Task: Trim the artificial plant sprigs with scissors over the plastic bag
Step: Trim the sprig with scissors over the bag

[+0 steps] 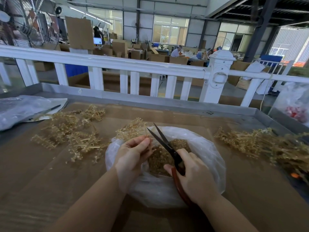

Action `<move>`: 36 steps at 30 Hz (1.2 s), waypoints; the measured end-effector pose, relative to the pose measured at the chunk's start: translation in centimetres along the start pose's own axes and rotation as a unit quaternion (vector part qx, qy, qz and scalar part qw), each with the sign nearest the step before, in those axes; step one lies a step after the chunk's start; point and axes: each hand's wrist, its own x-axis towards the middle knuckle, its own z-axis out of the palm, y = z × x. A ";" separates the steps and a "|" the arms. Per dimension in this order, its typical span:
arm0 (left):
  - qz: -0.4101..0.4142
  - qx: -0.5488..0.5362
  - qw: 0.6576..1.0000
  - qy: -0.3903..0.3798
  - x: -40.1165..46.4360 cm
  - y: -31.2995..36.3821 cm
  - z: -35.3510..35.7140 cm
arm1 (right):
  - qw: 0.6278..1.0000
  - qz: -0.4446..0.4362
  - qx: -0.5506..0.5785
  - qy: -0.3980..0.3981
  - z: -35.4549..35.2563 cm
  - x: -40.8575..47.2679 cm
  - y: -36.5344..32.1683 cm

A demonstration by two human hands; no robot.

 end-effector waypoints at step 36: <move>0.020 -0.057 0.998 0.016 -0.4 -0.2 0.8 | 0.995 -0.022 -0.053 -0.081 -0.8 0.3 0.2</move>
